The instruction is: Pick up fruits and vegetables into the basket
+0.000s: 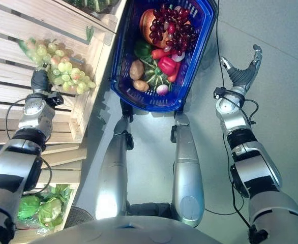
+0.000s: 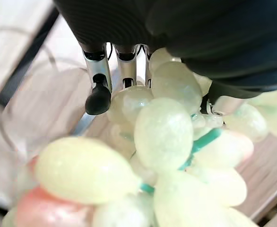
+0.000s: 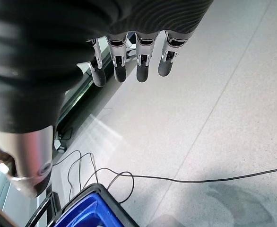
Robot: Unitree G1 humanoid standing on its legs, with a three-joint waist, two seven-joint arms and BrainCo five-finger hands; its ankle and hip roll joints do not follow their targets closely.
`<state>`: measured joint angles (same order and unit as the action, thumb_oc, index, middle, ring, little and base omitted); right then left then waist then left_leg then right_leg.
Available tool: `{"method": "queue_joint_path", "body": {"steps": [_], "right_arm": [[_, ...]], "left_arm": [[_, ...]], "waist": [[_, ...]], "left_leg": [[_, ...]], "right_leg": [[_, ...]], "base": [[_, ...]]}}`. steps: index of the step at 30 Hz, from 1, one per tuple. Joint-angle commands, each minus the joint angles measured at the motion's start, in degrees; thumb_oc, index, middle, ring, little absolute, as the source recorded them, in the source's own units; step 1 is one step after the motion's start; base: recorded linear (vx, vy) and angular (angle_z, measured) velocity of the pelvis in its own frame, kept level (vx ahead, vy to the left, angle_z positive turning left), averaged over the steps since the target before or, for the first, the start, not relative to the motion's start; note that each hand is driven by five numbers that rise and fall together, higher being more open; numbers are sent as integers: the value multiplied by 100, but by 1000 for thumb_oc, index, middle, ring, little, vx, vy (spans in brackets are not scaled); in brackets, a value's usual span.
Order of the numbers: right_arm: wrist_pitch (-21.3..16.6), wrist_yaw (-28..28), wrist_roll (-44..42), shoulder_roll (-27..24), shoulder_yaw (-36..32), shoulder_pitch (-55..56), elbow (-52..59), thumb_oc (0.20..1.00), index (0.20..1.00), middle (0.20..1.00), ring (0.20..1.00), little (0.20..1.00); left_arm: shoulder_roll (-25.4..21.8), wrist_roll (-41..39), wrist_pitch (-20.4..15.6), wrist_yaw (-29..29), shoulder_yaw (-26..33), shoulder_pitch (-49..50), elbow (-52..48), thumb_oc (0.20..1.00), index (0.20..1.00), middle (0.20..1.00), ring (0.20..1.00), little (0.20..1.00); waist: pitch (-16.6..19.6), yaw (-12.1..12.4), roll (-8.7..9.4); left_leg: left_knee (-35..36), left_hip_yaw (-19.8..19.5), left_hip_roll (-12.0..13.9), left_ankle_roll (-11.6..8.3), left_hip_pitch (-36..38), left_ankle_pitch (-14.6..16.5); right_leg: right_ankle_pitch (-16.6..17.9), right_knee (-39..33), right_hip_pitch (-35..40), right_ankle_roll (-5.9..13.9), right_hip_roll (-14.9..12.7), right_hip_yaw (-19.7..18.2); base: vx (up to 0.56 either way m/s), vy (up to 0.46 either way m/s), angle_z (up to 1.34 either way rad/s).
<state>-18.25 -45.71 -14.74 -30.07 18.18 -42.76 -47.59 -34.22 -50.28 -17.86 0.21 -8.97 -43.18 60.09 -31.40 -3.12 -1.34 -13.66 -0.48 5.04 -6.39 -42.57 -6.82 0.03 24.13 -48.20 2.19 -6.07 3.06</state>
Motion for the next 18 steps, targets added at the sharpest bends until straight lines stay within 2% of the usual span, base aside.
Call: {"method": "queue_joint_path", "body": {"steps": [1,9,13,18], "right_arm": [[-257,236,159,-42,-223,289,423,1000,1000,1000,1000,1000],[-486,1239,178,-136,1,557,1335,1000,1000,1000,1000,1000],[-616,1543,575,-65,27,687,1807,1000,1000,1000,1000,1000],[-412,2300,699,24,189,759,2523,1000,1000,1000,1000,1000]], "left_arm": [[76,-1026,-705,-570,408,101,-405,200,200,200,200,200],[185,-1670,-1401,-1243,547,372,-1357,200,200,200,200,200],[307,-1724,-1681,-1474,596,447,-1809,200,200,200,200,200],[419,-1325,-1964,-1506,574,426,-2338,200,200,200,200,200]], "waist": [[161,45,-34],[161,107,-28],[161,119,-21],[161,127,3]], "left_leg": [[-446,191,-533,338,8,712],[-383,165,-568,354,99,696],[-386,168,-575,354,136,707],[-338,203,-569,351,195,686]], "right_leg": [[-590,25,420,-64,373,397],[-630,48,506,-73,319,472],[-654,57,559,-70,285,491],[-644,13,625,-68,257,517]], "base": [[0,0,0],[1,0,0],[3,2,1],[0,0,0]]}}
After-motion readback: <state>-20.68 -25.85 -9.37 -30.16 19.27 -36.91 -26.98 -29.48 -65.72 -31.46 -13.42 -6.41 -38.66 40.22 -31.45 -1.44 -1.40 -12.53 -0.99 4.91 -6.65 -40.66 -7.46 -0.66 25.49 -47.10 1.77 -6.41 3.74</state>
